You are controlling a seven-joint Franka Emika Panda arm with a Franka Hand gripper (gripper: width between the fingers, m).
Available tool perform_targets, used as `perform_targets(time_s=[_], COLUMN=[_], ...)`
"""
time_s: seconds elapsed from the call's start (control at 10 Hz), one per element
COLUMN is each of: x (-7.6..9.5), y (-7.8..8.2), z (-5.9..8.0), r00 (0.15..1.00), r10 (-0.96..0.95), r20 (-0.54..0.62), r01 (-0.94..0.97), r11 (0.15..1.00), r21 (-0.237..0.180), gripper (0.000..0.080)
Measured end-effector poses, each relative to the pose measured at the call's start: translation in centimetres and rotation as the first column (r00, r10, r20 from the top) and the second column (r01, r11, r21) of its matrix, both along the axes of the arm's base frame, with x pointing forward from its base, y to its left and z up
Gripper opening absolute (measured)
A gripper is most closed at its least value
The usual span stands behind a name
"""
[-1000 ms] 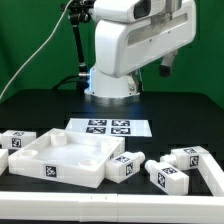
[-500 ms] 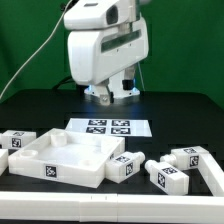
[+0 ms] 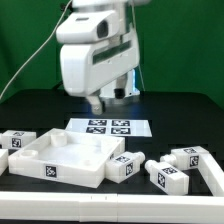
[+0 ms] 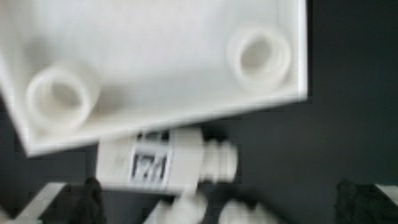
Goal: Assemble one leg
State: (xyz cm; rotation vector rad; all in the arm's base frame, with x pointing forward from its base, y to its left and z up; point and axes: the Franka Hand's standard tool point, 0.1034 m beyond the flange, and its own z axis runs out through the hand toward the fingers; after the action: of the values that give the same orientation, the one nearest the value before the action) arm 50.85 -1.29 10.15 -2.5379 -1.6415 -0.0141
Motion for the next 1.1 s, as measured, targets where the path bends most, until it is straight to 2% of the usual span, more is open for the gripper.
perform_targets(time_s=[0.3, 0.7, 0.9, 1.1], x=[-2.8, -2.8, -4.4, -6.4], y=[-2.3, -2.3, -3.4, -4.0], z=[-2.0, -2.0, -4.1, -6.7], r00=[0.999, 0.999, 0.995, 0.995], r10=[0.021, 0.017, 0.104, 0.100], r20=[-0.048, -0.047, -0.002, -0.028], r01=[-0.021, -0.017, -0.104, -0.100], r11=[1.000, 1.000, 0.995, 0.995], r21=[0.009, 0.008, 0.003, 0.012], gripper=[0.0650, 0.0650, 0.0650, 0.0650])
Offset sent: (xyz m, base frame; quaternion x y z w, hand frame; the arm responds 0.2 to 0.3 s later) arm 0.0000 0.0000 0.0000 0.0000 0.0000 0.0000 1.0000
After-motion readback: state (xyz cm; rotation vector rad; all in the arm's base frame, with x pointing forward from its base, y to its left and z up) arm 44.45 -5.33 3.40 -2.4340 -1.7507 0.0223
